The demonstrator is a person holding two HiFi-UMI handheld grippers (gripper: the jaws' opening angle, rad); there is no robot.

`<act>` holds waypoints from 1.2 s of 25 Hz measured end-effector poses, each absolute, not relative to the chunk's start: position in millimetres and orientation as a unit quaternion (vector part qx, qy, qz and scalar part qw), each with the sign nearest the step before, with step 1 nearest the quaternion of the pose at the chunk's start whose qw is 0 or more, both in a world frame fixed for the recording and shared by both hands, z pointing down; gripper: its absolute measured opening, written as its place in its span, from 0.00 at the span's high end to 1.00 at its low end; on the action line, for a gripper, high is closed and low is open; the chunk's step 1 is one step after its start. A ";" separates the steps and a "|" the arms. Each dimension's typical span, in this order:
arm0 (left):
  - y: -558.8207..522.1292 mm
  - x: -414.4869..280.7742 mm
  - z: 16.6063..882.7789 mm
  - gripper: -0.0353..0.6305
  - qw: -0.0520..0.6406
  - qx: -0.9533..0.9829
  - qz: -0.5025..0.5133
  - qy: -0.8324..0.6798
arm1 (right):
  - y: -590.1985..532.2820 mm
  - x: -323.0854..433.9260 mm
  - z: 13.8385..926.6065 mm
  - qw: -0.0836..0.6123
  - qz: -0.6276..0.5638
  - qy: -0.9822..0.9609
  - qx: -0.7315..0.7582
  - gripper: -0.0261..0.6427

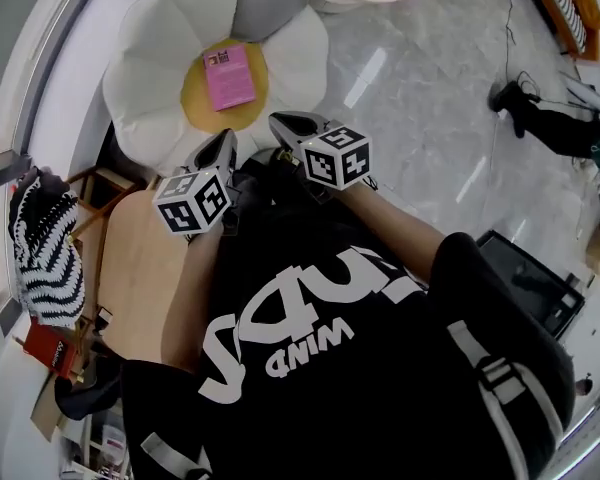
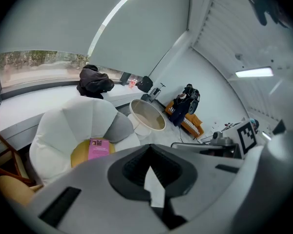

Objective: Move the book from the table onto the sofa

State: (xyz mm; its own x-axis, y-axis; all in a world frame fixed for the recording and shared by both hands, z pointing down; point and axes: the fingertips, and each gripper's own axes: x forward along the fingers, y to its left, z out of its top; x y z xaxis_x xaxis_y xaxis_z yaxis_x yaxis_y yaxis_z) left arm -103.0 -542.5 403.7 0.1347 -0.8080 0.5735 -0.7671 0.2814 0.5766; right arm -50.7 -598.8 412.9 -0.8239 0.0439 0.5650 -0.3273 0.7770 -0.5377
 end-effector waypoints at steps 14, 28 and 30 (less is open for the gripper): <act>-555.0 -75.2 311.6 0.94 0.377 0.672 -0.008 -0.637 | -593.7 -37.0 317.3 0.199 0.281 -0.937 0.064 0.96; -557.1 -71.1 233.8 0.94 0.243 0.735 -0.002 -0.633 | -591.2 -40.6 234.9 0.097 0.175 -0.979 0.022 0.96; -556.9 -72.4 225.2 0.94 0.221 0.741 -0.006 -0.634 | -589.2 -42.5 228.2 0.083 0.158 -0.984 0.019 0.96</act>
